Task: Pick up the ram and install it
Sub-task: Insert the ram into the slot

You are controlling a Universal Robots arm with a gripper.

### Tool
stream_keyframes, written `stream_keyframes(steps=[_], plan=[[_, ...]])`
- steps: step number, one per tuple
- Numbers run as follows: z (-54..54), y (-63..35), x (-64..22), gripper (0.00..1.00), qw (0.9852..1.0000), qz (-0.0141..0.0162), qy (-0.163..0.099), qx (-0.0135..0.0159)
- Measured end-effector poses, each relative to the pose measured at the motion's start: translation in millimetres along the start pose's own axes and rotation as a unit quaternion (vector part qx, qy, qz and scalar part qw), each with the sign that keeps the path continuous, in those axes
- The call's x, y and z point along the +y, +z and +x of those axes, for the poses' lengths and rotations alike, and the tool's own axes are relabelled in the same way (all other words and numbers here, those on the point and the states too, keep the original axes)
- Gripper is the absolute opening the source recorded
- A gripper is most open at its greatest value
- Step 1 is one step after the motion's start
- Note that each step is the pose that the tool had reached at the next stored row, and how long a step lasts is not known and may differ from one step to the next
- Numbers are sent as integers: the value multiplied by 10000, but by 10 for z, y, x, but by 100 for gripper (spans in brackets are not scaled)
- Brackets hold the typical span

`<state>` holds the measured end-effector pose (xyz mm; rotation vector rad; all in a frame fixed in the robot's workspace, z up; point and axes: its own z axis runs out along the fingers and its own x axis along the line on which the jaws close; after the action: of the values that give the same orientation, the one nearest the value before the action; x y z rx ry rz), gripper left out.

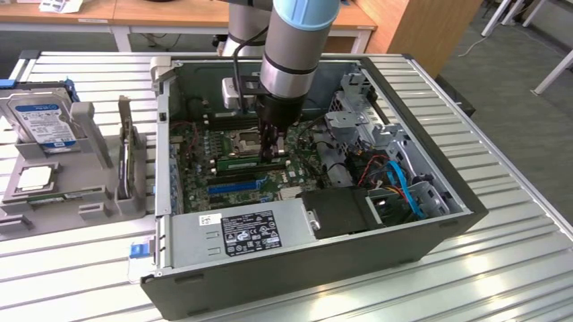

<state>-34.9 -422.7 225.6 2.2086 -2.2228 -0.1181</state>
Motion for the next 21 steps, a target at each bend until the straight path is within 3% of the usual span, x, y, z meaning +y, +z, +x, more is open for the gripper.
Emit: stream_keyframes(steps=[21], plan=[[2, 34, -2, 12, 10000, 0, 0, 0]])
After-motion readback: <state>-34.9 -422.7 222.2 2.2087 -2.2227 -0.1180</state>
